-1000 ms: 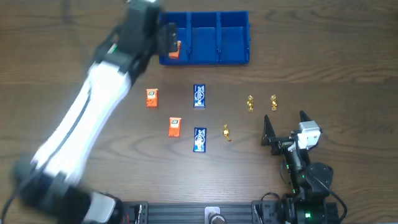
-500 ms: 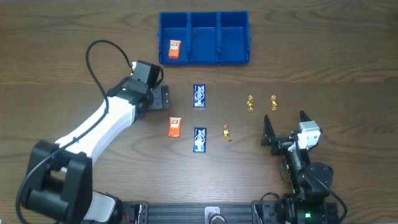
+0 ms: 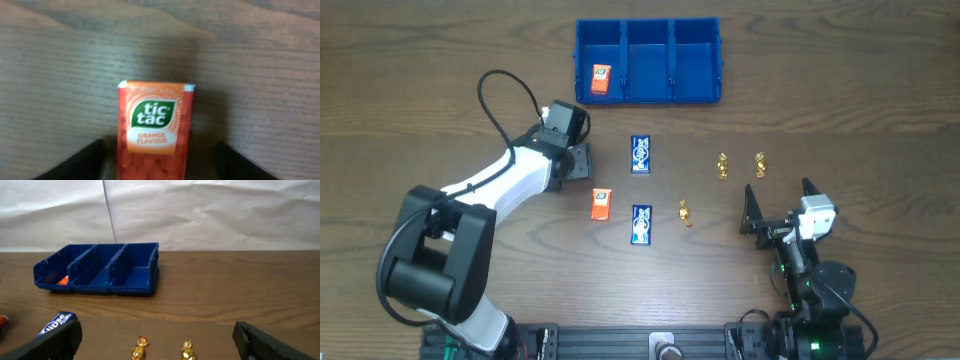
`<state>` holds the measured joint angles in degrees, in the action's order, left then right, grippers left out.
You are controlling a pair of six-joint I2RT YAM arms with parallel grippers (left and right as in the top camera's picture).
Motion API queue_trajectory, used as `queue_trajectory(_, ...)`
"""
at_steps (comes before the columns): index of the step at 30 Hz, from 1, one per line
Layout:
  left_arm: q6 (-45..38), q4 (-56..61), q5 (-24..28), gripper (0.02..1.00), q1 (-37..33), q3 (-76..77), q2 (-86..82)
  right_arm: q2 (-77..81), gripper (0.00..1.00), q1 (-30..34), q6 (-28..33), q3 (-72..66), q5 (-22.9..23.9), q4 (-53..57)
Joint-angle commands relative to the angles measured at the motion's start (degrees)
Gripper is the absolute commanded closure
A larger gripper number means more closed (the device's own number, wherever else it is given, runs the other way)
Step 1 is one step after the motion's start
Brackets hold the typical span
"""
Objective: Sort Candies Into Trays
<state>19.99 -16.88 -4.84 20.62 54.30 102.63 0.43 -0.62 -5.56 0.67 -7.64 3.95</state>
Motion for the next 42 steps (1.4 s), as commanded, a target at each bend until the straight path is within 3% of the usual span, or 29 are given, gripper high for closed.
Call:
queue_trajectory(1,0.6,-0.1,0.0,0.564,-0.4,0.3,1.5,-0.3,0.003,-0.4,0.5,-0.2,0.5,0.1)
queue_trajectory(5,0.9,-0.3,0.0,0.717,-0.4,0.8,1.4,-0.3,0.003,-0.4,0.5,-0.2,0.5,0.1)
queue_trajectory(10,1.6,-3.9,-0.2,0.733,1.3,5.6,-5.8,-0.3,0.003,-0.4,0.5,-0.2,0.5,0.1)
queue_trajectory(13,3.4,-12.0,-7.0,0.737,4.6,17.0,-10.6,-0.3,0.003,-0.4,0.5,-0.2,0.5,0.1)
queue_trajectory(16,0.7,-18.8,-7.7,0.744,4.9,35.6,-4.3,-0.3,0.003,-0.4,0.5,-0.2,0.5,0.1)
queue_trajectory(20,-0.3,-27.0,-5.2,0.722,3.0,53.9,7.7,-0.3,0.003,-0.4,0.5,-0.2,0.5,0.1)
queue_trajectory(24,-0.3,-31.8,1.0,0.730,0.4,64.7,19.1,-0.3,0.001,-0.4,0.5,-0.2,0.5,0.1)
queue_trajectory(39,-3.3,-28.5,2.4,0.706,-0.3,65.1,26.4,-0.3,0.003,-0.4,0.5,-0.2,0.5,0.1)
queue_trajectory(41,-3.4,-28.1,2.4,0.617,-0.3,65.1,26.4,-0.3,0.003,-0.4,0.5,-0.2,0.5,0.1)
queue_trajectory(42,-3.8,-27.6,2.4,0.511,-0.3,65.1,26.4,-0.3,0.003,-0.4,0.5,-0.2,0.5,0.1)
